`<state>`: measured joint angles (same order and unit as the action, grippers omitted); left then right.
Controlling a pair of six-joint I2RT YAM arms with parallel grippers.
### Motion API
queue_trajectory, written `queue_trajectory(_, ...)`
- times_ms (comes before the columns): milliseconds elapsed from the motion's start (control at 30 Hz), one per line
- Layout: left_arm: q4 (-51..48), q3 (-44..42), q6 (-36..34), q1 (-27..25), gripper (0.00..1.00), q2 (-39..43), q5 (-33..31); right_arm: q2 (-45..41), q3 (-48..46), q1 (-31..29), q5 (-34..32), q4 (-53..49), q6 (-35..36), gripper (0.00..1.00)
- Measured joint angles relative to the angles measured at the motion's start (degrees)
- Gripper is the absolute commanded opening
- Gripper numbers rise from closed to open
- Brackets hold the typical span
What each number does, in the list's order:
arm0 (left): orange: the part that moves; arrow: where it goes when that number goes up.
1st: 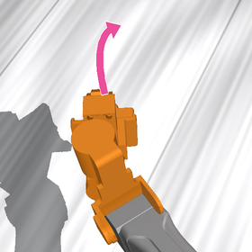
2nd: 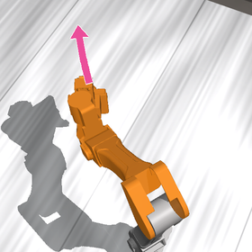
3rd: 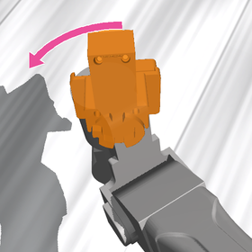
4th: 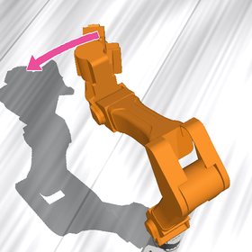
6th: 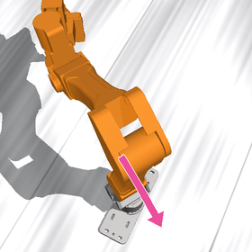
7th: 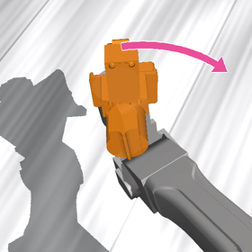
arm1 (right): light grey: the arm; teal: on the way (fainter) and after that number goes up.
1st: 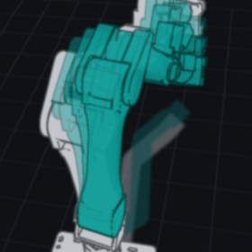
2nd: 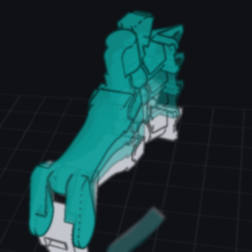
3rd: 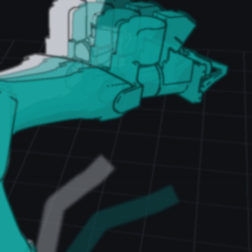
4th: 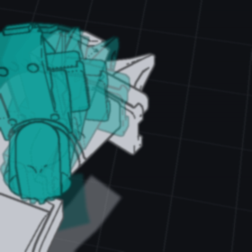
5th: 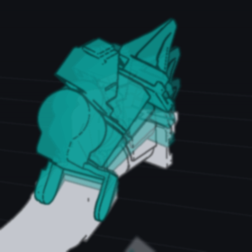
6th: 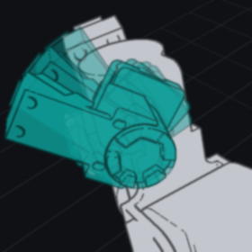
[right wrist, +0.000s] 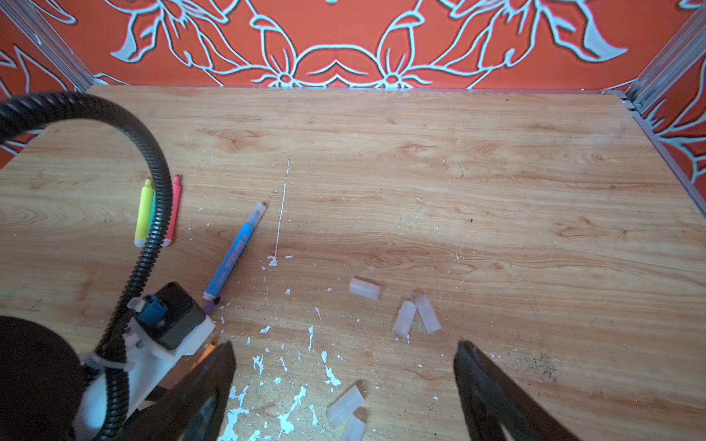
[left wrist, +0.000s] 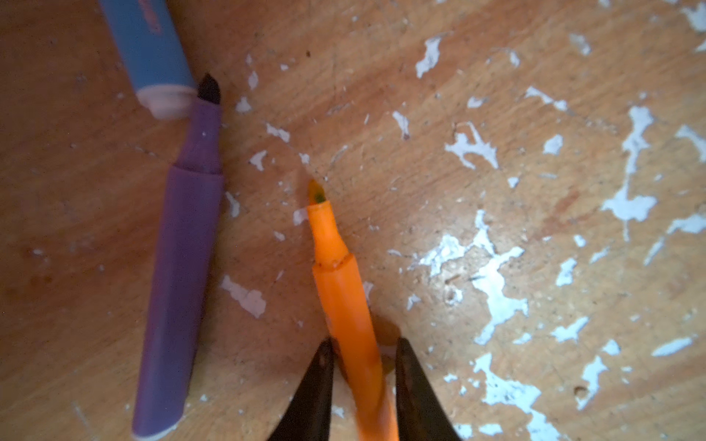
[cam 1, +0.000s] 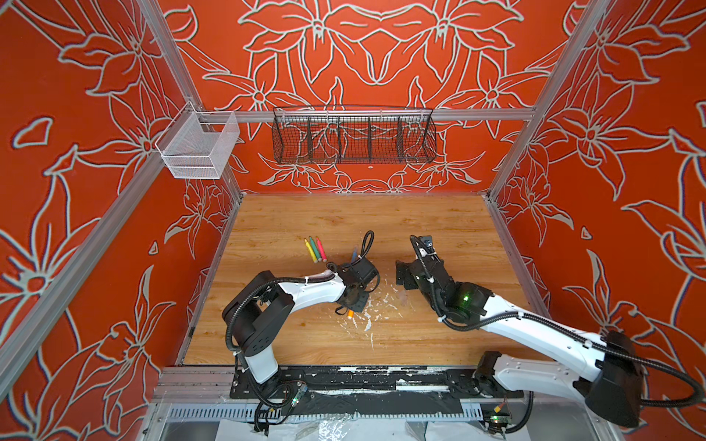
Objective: Insert the pens into the pen caps
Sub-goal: 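Move the left gripper down over the orange marker, then grasp the orange marker with the left gripper and lift it upright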
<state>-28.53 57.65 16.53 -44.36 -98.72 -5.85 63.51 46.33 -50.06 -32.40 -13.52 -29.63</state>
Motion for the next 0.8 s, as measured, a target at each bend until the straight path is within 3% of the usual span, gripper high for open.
queue_trajectory(367,-1.5,-1.7,1.3,0.0,0.34,1.9,0.1,-1.3,0.0,0.0,-0.8,0.0,0.0,0.92)
queue_trajectory(600,-2.8,-1.2,1.3,-0.3,0.27,1.4,0.3,-1.7,0.0,0.0,-1.1,0.0,0.0,0.92)
queue_trajectory(800,-3.1,0.0,1.0,-0.3,0.15,0.5,1.0,-2.6,0.0,0.0,-1.1,0.0,0.0,0.92)
